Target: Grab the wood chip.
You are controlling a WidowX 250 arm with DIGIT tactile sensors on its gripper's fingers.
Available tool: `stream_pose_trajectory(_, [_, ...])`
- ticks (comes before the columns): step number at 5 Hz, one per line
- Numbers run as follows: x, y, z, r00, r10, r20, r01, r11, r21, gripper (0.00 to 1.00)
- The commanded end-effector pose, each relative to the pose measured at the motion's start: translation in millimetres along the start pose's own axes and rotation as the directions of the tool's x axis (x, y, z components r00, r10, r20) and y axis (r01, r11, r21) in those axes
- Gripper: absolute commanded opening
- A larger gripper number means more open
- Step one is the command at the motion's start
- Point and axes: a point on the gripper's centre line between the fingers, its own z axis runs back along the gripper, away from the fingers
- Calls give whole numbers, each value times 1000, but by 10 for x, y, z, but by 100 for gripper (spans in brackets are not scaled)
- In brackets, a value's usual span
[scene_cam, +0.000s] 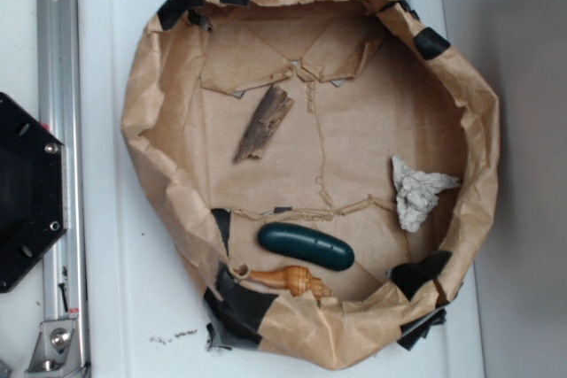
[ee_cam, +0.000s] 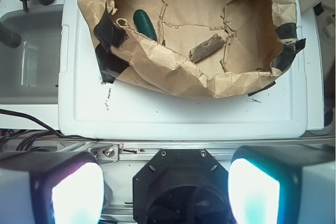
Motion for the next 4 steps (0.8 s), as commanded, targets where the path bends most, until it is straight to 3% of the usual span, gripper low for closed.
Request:
stream_pose_trajectory(1, [0, 0, 0, 1000, 0, 0, 0, 1000, 0, 100])
stream_pose_trajectory(2, [315, 176, -220, 981, 190, -33, -187, 979, 82, 100])
stream_pose_trajectory(3, [694, 134, -421, 950, 313, -12, -312, 949, 37, 100])
stream_pose_trajectory(4, [962, 212, -733, 894, 445, 58, -442, 895, -54, 100])
